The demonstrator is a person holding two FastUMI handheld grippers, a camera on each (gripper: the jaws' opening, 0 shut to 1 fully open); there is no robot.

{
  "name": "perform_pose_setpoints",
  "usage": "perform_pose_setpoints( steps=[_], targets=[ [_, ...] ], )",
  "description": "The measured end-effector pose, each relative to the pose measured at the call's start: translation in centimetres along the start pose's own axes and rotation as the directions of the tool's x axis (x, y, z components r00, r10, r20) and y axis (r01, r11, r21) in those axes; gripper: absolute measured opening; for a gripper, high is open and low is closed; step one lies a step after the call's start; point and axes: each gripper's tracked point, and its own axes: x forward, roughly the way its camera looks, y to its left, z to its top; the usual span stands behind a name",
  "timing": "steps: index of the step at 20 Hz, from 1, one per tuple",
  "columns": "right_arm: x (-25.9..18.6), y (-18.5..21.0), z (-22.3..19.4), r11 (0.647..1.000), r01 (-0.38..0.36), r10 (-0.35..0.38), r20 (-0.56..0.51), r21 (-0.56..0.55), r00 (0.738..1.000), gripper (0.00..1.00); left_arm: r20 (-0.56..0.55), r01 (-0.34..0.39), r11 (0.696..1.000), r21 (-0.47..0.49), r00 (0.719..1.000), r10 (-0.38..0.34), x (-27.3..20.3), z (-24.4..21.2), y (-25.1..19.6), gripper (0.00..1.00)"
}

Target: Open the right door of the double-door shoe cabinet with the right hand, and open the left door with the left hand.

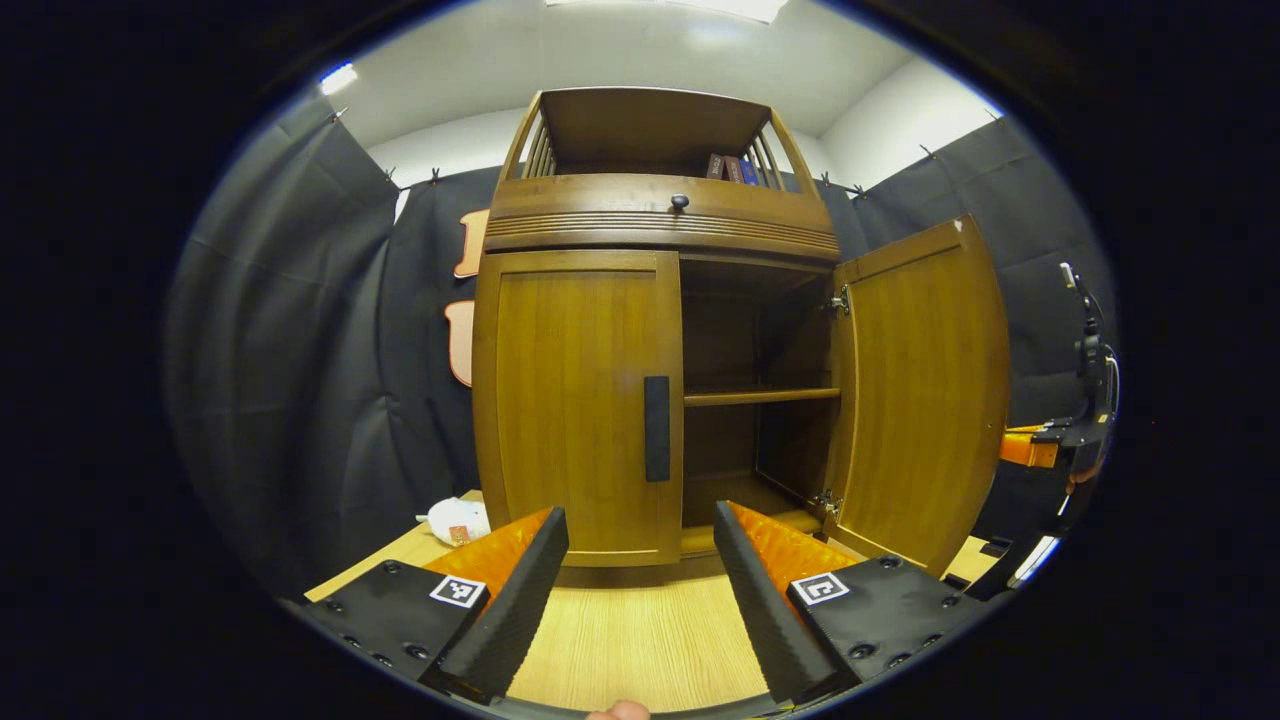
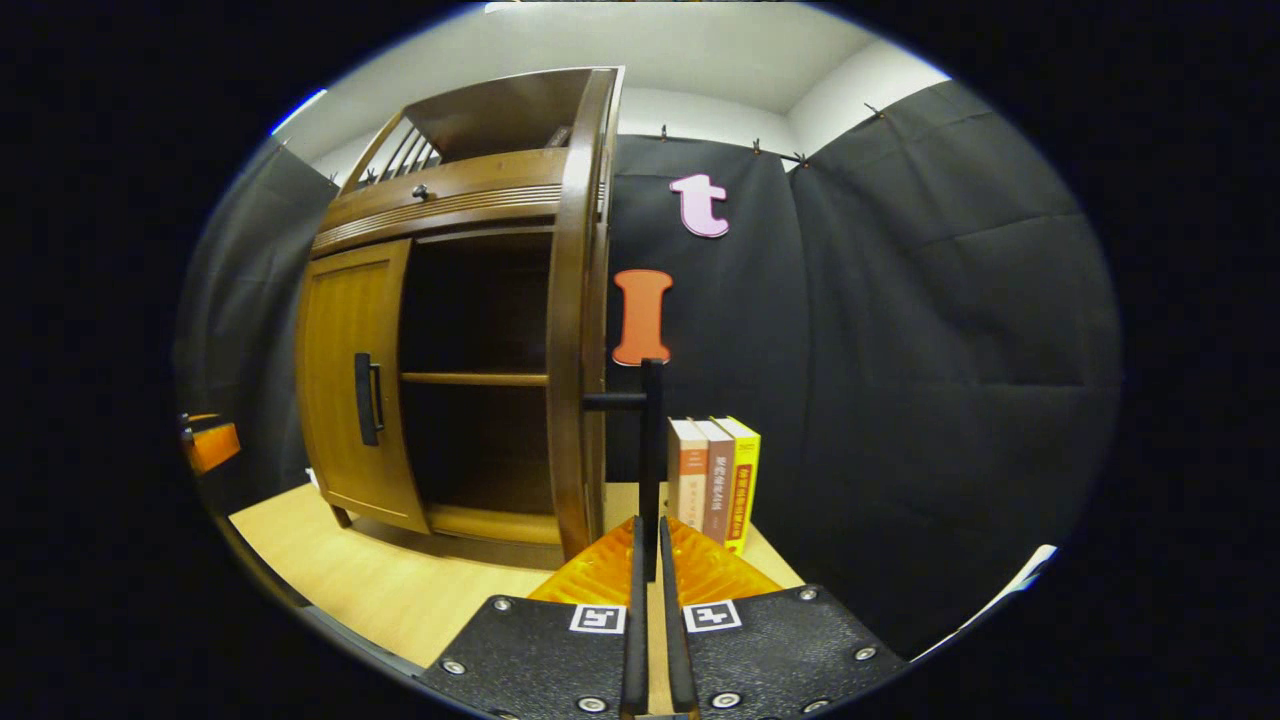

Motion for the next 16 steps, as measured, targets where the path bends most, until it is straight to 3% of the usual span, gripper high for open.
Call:
perform_pose_setpoints(
  steps=[7, 14, 15, 16],
  targets=[
    [-3.0, -0.4, 0.8, 1.000, 0.012, -0.012, 0.008, 0.023, 1.000, 0.07, -0.013, 0.024, 1.000, -0.015, 1.000, -0.024, 0.6, -0.5, -1.2, 0.95],
    [-4.8, 6.1, 2.6, 0.998, -0.052, 0.051, 0.043, 0.029, 0.998, 0.07, 0.021, 0.015, 1.000, -0.014, 1.000, -0.015, 2.0, 1.0, -0.3, 0.94],
    [-4.8, 7.3, 2.5, 0.997, -0.066, 0.065, 0.042, 0.032, 0.997, 0.18, 0.028, 0.015, 1.000, -0.009, 1.000, -0.015, 2.2, 1.3, -0.2, 0.94],
    [-4.7, 8.5, 2.3, 0.997, -0.077, 0.076, 0.038, 0.030, 0.996, 0.12, 0.034, 0.015, 1.000, -0.002, 0.999, -0.015, 2.5, 1.6, -0.1, 0.94]
  ],
)
